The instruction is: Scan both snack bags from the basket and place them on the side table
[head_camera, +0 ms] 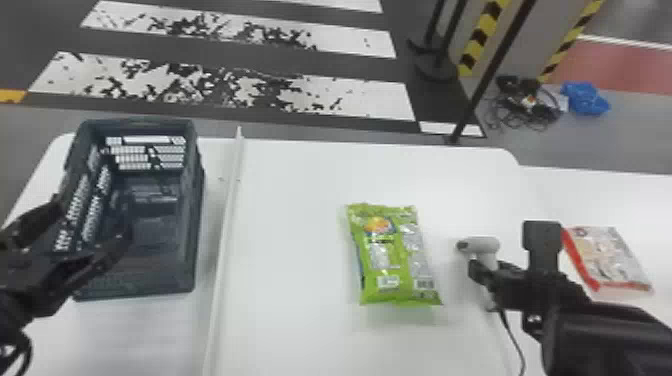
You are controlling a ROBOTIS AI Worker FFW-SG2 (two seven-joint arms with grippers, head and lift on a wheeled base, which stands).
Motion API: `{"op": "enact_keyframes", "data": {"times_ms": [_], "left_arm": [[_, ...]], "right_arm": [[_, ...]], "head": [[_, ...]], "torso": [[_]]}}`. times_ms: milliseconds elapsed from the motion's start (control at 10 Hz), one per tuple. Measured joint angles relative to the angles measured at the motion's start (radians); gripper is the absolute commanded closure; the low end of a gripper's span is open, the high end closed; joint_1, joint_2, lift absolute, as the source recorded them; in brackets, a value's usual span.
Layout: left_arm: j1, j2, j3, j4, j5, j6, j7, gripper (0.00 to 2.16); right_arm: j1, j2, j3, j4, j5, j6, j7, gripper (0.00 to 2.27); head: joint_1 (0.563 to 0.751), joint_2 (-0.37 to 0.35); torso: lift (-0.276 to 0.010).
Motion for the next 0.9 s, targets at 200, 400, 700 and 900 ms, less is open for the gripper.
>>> {"op": "enact_keyframes", "data": {"times_ms": [200,400,700,900], "left_arm": [[0.001,0.0,0.0,0.001,0.001,0.0,0.0,0.08],[0.001,-0.001,0.0,0.002,0.001,0.0,0.0,0.08],[0.001,-0.002,0.0,0.002,0.001,0.0,0.0,0.08],[0.0,-0.005,0.002,0.002,0.001,0.0,0.0,0.08]], "right_arm": [[-0.013,-0.009,-0.005,0.008,0.004,0.064,0.007,2.26],[0.001,-0.015,-0.012,-0.017,-0.004,0.101,0.014,2.26],[0.124,-0.001,-0.02,-0.21,-0.067,0.183,0.031,2.26],[0.203,0.024,-0.021,-0.343,-0.089,0.228,0.042,2.26]], "head": [[0.695,-0.176],[0.695,-0.181],[0.695,-0.165],[0.695,-0.136]], "torso": [[-0.074],[-0.074],[-0.074],[-0.074]]}}
